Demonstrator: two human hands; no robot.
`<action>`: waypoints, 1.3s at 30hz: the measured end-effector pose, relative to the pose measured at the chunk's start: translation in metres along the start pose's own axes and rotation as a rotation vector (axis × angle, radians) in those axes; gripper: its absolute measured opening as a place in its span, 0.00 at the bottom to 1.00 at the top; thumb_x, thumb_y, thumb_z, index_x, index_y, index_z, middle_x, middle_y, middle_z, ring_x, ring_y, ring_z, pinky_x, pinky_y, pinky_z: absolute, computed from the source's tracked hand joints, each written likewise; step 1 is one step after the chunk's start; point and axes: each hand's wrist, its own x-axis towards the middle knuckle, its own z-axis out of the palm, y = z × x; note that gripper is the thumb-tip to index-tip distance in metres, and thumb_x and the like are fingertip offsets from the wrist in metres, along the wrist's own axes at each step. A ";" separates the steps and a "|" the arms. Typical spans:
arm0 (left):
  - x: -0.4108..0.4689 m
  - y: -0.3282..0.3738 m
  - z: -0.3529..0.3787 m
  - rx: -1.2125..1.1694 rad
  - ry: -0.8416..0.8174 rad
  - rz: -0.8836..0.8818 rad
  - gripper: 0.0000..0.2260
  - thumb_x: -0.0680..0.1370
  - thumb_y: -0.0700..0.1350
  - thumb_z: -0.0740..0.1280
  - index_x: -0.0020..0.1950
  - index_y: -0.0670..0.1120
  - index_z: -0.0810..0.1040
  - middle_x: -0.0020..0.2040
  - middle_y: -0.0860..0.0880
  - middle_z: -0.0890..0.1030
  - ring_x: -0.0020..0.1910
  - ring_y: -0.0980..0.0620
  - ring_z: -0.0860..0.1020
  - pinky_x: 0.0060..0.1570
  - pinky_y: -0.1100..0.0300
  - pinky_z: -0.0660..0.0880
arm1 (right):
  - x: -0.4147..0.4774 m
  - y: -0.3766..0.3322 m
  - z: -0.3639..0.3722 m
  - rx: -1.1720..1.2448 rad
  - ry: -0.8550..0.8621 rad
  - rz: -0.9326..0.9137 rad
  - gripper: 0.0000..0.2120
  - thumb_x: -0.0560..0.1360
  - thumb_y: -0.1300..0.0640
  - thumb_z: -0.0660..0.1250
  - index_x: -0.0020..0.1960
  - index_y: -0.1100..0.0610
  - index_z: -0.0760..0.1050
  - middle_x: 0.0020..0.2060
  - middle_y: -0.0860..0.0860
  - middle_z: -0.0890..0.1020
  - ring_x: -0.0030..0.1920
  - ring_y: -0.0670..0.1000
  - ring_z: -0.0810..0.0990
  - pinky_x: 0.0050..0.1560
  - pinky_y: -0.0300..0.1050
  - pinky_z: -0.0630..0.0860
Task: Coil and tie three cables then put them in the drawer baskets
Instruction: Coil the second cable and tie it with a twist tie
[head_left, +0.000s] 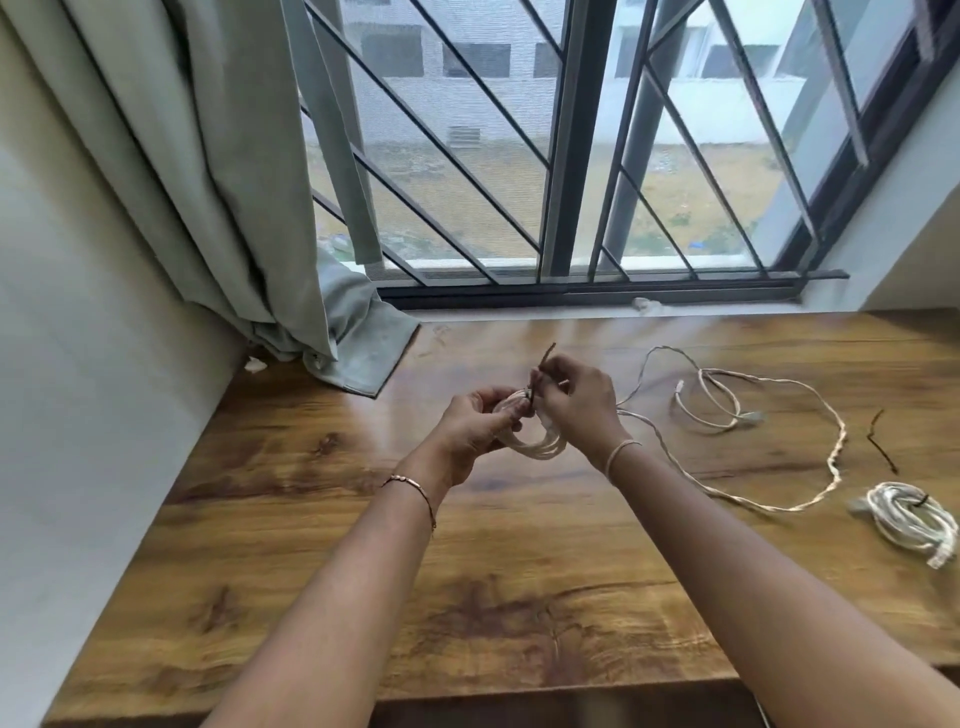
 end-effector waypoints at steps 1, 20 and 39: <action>0.000 -0.001 0.002 0.002 -0.009 -0.003 0.09 0.77 0.40 0.69 0.56 0.41 0.79 0.43 0.48 0.81 0.37 0.55 0.75 0.40 0.63 0.78 | 0.000 0.000 -0.001 0.002 -0.001 0.033 0.06 0.75 0.55 0.68 0.39 0.52 0.76 0.33 0.48 0.80 0.37 0.52 0.78 0.42 0.47 0.74; 0.006 -0.024 0.023 0.109 -0.089 0.025 0.07 0.76 0.38 0.69 0.54 0.39 0.79 0.41 0.46 0.76 0.37 0.54 0.75 0.38 0.61 0.76 | -0.017 0.019 -0.020 0.355 -0.049 0.351 0.07 0.71 0.65 0.71 0.44 0.57 0.75 0.37 0.55 0.80 0.37 0.52 0.79 0.37 0.41 0.76; 0.007 -0.037 0.103 0.106 -0.375 -0.037 0.02 0.77 0.39 0.68 0.45 0.41 0.79 0.34 0.47 0.75 0.26 0.59 0.74 0.31 0.64 0.76 | -0.084 0.052 -0.098 0.407 0.034 0.492 0.12 0.77 0.51 0.67 0.50 0.60 0.81 0.44 0.53 0.84 0.44 0.47 0.81 0.46 0.39 0.75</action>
